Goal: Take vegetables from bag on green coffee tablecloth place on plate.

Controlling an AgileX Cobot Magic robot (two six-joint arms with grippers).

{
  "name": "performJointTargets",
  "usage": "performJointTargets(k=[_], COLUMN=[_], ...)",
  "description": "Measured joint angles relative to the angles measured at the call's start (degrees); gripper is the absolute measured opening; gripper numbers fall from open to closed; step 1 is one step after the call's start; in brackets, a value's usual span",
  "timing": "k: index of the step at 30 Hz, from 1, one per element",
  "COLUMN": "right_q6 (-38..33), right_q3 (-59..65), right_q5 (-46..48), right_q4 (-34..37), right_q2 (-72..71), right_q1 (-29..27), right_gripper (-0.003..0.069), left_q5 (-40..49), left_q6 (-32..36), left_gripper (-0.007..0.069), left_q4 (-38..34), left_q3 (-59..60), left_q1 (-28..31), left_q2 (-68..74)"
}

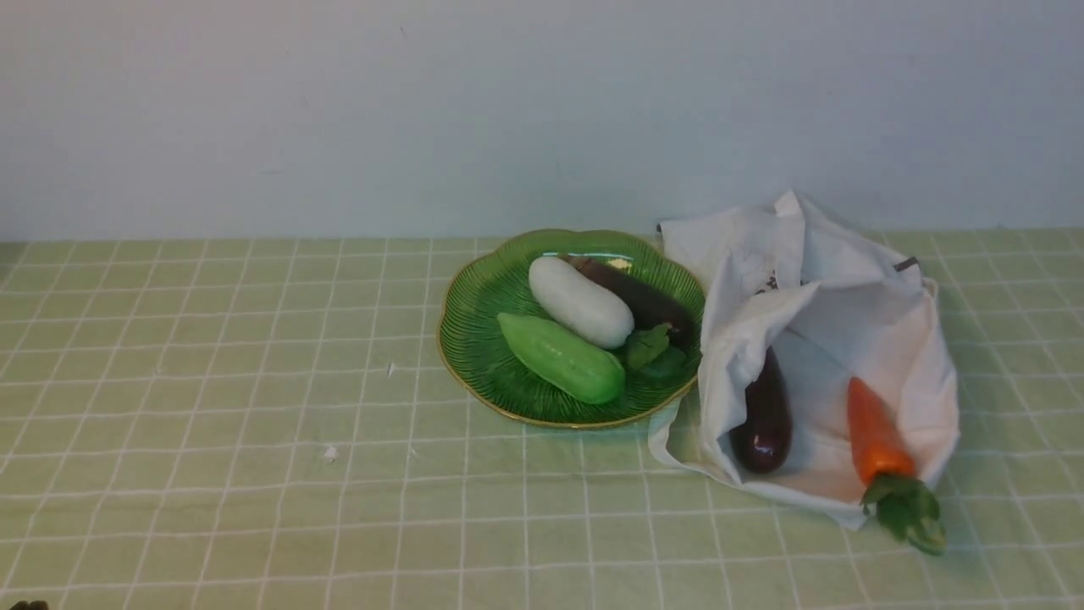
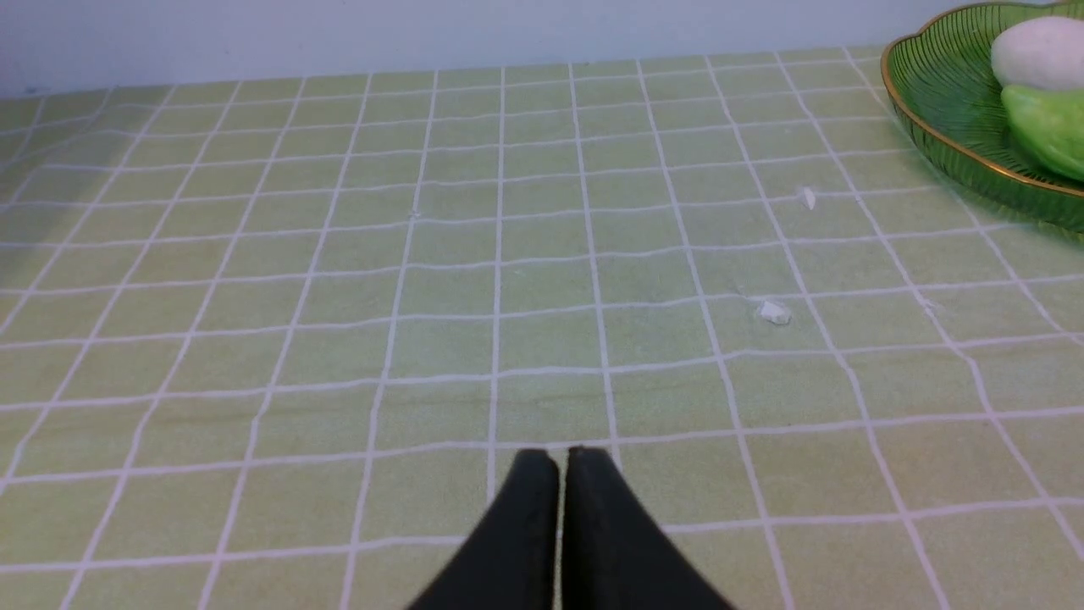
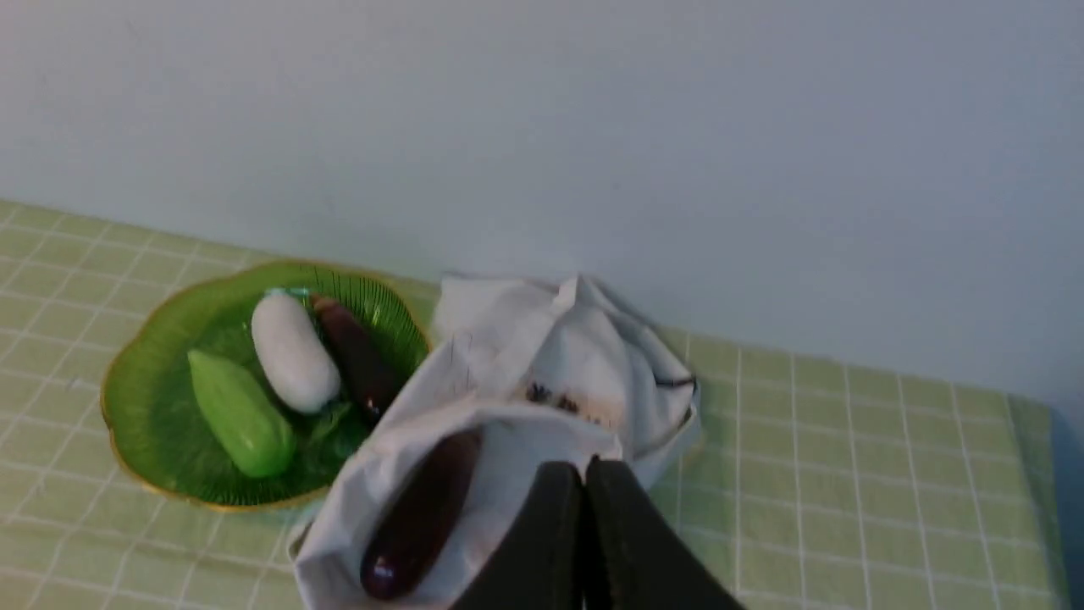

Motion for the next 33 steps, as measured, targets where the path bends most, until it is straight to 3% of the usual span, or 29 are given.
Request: performJointTargets(k=[3, 6, 10, 14, 33], right_q6=[1.7, 3.6, 4.0, 4.0, 4.1], right_q3=[11.6, 31.5, 46.5, 53.5, 55.3], right_q5=[-5.6, -22.6, -41.3, -53.1, -56.6], right_q4=[-0.2, 0.9, 2.4, 2.4, 2.4], right_q2=[-8.9, -20.8, -28.1, -31.3, -32.4], right_q1=[0.0, 0.0, 0.0, 0.0, 0.0], right_gripper=[-0.0015, -0.0015, -0.0015, -0.0015, -0.0015], left_q5=[0.0, 0.0, 0.0, 0.0, 0.0], left_q6=[0.0, 0.0, 0.0, 0.0, 0.0], left_gripper=[-0.0005, -0.0005, -0.0005, -0.0005, -0.0005], left_q4=[0.0, 0.0, 0.0, 0.0, 0.0], left_q3=[0.0, 0.0, 0.0, 0.0, 0.0], left_q1=[0.0, 0.0, 0.0, 0.0, 0.0], left_q2=[0.0, 0.0, 0.0, 0.0, 0.0])
